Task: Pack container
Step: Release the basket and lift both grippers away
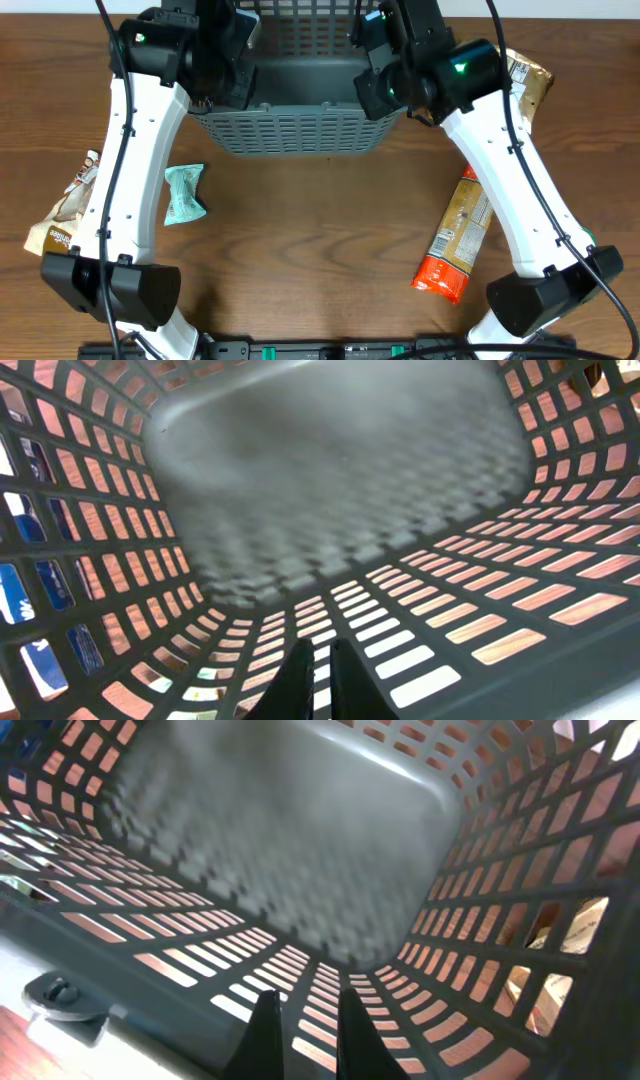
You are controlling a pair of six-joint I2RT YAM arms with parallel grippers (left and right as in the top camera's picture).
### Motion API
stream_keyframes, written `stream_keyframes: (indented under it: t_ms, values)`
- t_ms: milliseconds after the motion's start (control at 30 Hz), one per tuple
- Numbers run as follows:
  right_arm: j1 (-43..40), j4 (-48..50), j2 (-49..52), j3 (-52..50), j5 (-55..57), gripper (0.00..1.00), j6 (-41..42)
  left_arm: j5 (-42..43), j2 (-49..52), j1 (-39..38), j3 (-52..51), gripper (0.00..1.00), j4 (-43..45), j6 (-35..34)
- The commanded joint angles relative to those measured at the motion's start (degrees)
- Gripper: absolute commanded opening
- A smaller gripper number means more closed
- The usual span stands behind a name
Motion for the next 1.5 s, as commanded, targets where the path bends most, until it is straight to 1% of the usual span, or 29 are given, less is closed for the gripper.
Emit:
stream_keyframes:
  t_ms: [0, 267, 400, 767, 1467]
  values:
    - [-1.1, -0.9, 0.3, 0.7, 0.4, 0.01, 0.9, -0.5, -0.5, 0.0, -0.4, 0.07, -1.1, -0.3]
    - [-1.2, -2.3, 0.3, 0.7, 0.3, 0.01, 1.3, -0.5, -0.5, 0.0, -0.4, 0.07, -4.8, -0.3]
    - [-1.2, -3.8, 0.2, 0.7, 0.3, 0.01, 3.3, -0.5, -0.5, 0.0, -0.4, 0.07, -5.3, -0.3]
    - [-1.2, -7.7, 0.2, 0.7, 0.3, 0.01, 4.0, -0.5, -0.5, 0.0, -0.4, 0.07, -8.7, -0.3]
    - [-1.2, -11.0, 0.2, 0.7, 0.1, 0.01, 6.0, -0.5, -0.5, -0.1, -0.4, 0.07, -11.8, -0.3]
